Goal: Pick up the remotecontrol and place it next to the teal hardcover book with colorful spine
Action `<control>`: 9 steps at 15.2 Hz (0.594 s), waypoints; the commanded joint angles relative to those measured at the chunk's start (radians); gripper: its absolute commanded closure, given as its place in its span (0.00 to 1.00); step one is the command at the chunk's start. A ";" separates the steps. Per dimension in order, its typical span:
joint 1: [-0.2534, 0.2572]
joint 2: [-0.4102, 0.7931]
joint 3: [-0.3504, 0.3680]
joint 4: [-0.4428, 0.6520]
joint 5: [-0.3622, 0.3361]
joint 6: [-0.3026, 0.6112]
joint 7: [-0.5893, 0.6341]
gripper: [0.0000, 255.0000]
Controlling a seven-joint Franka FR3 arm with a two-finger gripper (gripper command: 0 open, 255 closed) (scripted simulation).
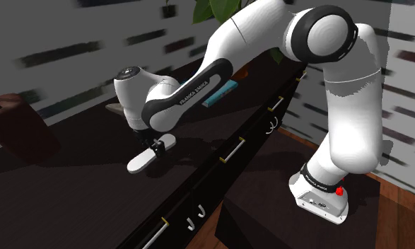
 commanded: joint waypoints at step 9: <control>-0.020 -0.070 0.033 0.037 0.050 -0.098 -0.030 1.00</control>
